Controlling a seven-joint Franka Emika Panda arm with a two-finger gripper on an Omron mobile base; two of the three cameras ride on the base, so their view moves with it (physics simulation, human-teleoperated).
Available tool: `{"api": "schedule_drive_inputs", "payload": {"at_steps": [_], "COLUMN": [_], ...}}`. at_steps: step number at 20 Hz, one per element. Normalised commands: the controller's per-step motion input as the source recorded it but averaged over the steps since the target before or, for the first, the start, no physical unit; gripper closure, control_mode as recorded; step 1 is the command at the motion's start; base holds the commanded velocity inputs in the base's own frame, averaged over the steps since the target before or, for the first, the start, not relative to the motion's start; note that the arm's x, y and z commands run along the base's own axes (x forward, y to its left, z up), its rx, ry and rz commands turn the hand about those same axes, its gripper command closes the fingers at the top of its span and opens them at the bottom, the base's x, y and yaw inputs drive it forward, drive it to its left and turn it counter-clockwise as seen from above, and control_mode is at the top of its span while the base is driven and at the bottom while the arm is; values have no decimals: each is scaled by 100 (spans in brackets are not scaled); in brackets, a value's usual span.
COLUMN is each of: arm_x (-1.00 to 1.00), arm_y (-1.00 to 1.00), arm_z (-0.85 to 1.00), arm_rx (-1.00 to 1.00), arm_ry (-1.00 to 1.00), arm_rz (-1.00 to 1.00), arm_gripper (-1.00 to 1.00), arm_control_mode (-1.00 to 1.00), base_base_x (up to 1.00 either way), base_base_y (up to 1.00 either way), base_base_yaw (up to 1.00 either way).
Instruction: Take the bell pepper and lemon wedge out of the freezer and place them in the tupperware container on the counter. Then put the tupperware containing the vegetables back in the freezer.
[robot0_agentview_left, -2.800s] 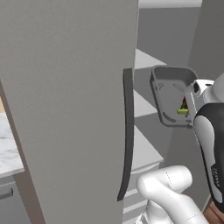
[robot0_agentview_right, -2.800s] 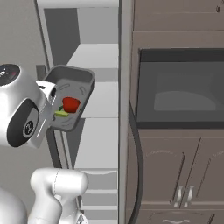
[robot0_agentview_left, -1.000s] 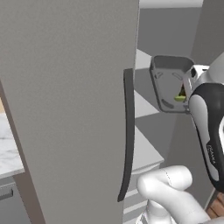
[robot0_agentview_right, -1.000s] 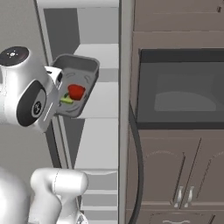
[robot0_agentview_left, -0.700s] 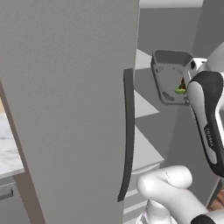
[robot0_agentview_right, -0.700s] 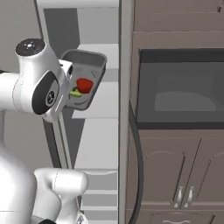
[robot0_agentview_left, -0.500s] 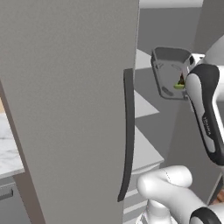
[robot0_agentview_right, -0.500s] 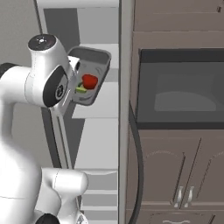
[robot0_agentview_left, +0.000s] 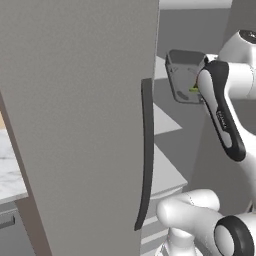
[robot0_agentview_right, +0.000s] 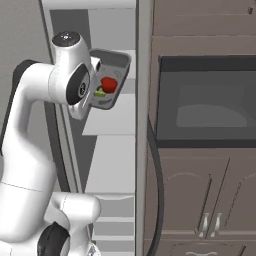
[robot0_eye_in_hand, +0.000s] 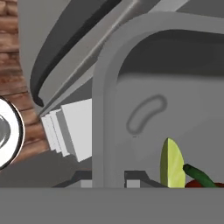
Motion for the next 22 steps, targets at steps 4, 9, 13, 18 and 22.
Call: {"api": "schedule_drive_inputs", "payload": {"at_steps": [4, 9, 13, 18, 22], "arm_x": [57, 51, 47, 47, 42], "arm_y": [0, 0, 0, 0, 0], "arm_z": [0, 0, 0, 0, 0], "arm_rx": [0, 0, 0, 0, 0], "arm_ry": [0, 0, 0, 0, 0], "arm_rz": [3, 5, 4, 3, 2], "arm_gripper": [100, 100, 100, 100, 100], "arm_control_mode": [-100, -100, -100, -100, -100], "base_base_x": [0, 0, 0, 0, 0], "base_base_y": [0, 0, 0, 0, 0], "base_base_yaw": [0, 0, 0, 0, 0]}}
